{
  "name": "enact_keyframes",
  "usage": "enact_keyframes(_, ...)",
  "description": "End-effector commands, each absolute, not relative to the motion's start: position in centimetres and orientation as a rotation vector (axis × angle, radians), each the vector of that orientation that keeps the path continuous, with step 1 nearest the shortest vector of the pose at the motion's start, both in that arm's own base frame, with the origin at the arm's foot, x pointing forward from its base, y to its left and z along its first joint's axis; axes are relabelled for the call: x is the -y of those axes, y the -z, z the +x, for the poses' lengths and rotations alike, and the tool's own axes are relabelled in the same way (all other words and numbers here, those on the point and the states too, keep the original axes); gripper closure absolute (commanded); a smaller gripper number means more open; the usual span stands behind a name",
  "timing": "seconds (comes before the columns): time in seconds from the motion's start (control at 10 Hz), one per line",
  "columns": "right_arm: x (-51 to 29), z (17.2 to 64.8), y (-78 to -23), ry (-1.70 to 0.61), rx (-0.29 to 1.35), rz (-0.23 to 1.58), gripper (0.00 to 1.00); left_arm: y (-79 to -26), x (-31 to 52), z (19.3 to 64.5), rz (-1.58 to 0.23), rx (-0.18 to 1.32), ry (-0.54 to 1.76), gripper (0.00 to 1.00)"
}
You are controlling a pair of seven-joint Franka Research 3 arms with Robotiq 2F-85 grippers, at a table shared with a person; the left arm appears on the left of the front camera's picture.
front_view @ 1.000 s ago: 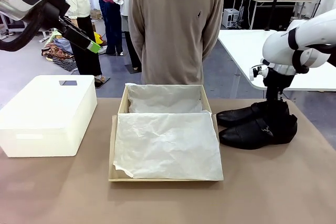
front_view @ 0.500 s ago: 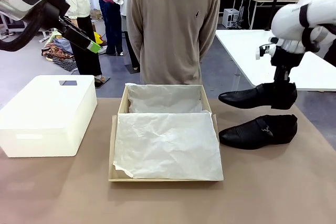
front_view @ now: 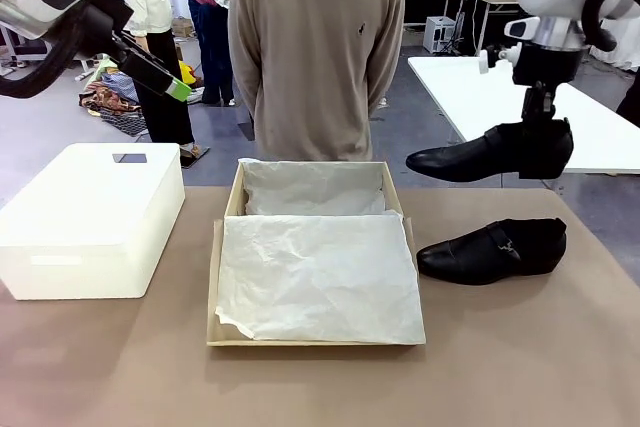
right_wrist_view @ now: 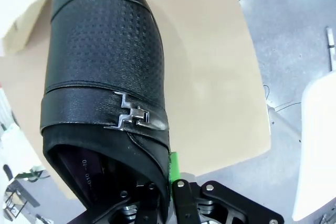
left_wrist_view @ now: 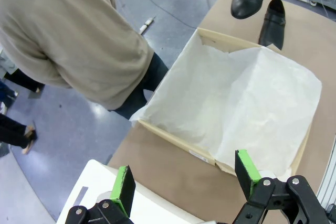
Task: Pack the shoes into the box.
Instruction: Place one shoe of the Shoes into the Shoes Box.
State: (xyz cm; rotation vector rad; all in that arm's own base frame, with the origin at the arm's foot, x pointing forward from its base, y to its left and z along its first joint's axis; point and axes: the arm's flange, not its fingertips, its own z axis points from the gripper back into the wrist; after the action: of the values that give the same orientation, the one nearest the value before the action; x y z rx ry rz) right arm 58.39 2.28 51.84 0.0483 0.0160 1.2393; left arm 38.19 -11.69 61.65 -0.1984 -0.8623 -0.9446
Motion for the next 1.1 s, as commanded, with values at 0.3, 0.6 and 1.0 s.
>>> enact_keyframes(0.3,-9.1,58.1,-54.3,-1.296,-0.121,0.015,1.0,-61.6,11.6,38.1,-0.216,0.867,0.946,0.0)
enact_keyframes(0.6,-9.5,57.1,-53.5,-1.321,-0.097,0.045,1.0,-61.6,11.6,38.1,-0.216,0.867,0.946,0.0)
enact_keyframes(1.0,-9.5,57.1,-53.5,-1.321,-0.097,0.045,1.0,-61.6,11.6,38.1,-0.216,0.867,0.946,0.0)
